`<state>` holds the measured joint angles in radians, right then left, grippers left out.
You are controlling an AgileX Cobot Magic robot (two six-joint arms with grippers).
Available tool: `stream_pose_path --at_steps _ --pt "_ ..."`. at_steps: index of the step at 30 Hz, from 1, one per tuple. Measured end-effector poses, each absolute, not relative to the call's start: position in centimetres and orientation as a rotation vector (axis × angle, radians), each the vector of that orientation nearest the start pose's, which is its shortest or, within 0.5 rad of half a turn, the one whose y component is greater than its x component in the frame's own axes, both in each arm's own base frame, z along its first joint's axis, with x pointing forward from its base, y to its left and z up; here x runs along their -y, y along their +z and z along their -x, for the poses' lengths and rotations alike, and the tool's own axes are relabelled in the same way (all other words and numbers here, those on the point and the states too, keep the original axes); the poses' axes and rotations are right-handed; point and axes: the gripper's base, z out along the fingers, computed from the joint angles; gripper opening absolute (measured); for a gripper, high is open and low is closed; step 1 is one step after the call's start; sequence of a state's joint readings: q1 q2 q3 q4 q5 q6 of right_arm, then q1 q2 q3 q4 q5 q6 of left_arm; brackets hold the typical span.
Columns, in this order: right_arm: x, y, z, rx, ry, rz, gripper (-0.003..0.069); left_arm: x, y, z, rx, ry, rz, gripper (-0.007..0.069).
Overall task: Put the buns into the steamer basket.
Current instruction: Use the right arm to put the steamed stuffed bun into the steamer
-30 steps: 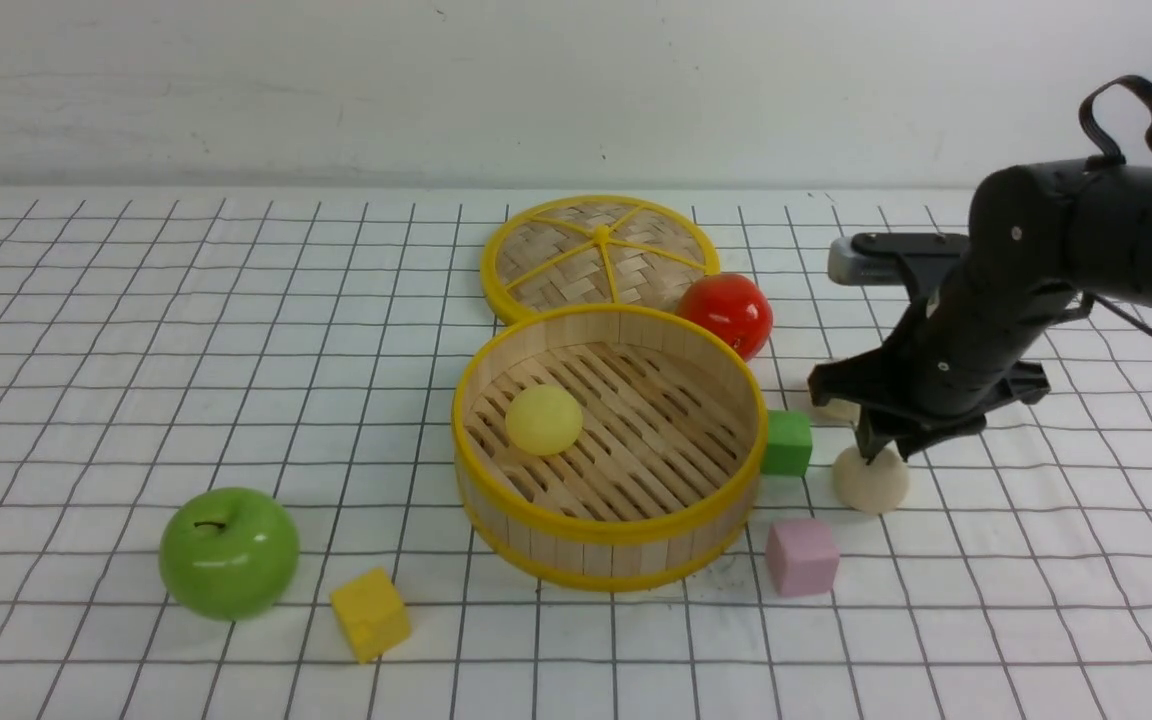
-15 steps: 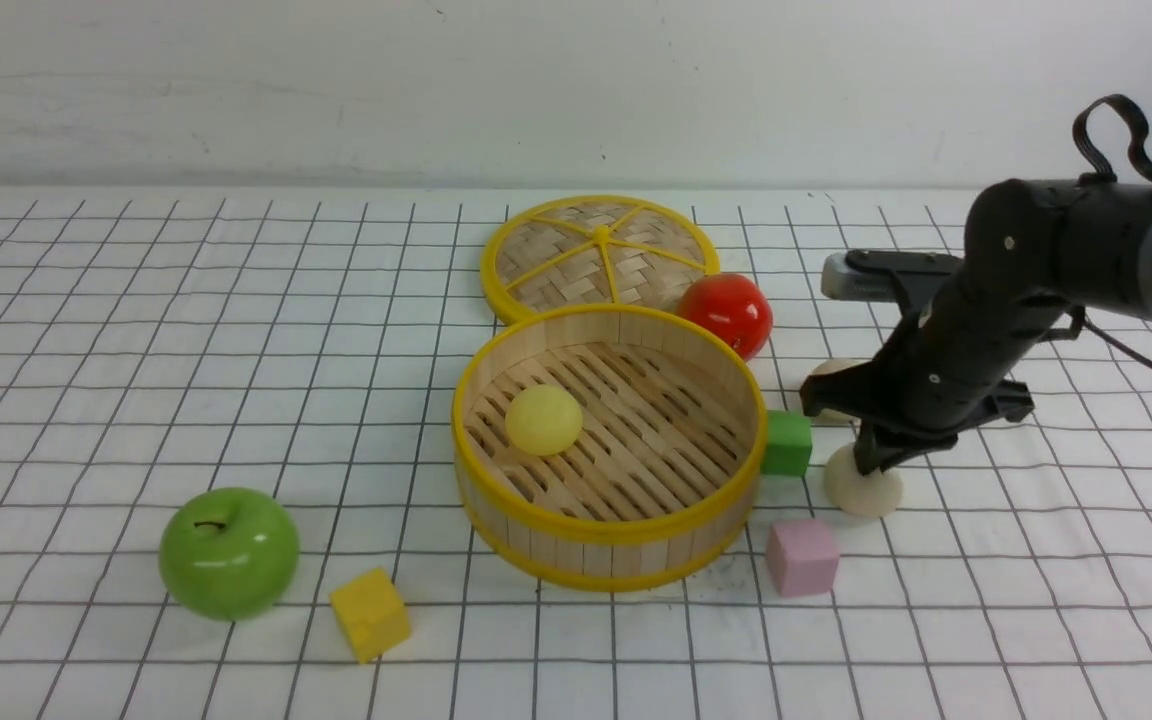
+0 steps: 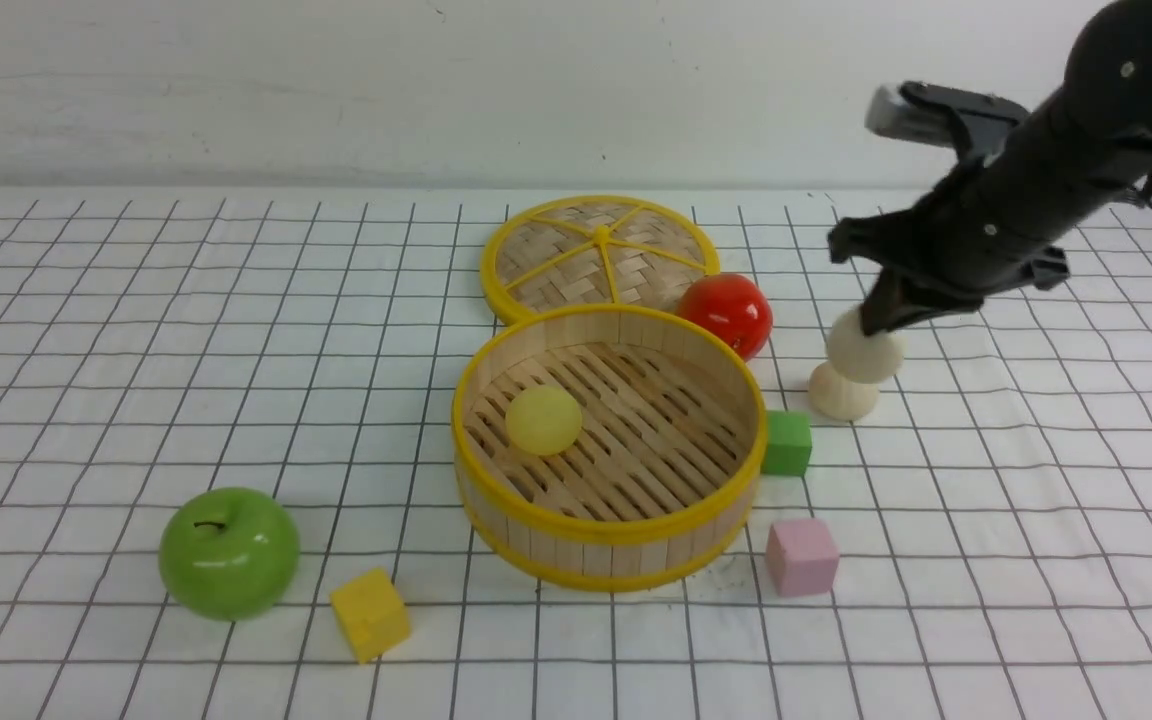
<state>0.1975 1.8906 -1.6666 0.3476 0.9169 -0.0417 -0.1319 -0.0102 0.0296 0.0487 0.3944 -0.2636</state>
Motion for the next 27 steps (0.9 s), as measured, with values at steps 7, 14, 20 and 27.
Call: stream_pose_path --at_steps 7,14,20,27 --pt "-19.1 26.8 -39.4 -2.614 0.710 0.380 0.0000 0.5 16.8 -5.2 -1.901 -0.220 0.095 0.0050" --pt "-22.2 21.6 -39.9 -2.687 0.693 0.433 0.0025 0.5 16.8 -5.2 -1.901 -0.220 0.096 0.0056" --pt "-22.0 20.8 -40.1 -2.713 0.645 0.407 0.0160 0.5 16.8 -5.2 -1.901 -0.220 0.096 0.0058" --pt "-20.4 23.4 -40.1 -2.689 0.646 0.396 0.0373 0.5 16.8 -5.2 -1.901 -0.220 0.096 0.0067"
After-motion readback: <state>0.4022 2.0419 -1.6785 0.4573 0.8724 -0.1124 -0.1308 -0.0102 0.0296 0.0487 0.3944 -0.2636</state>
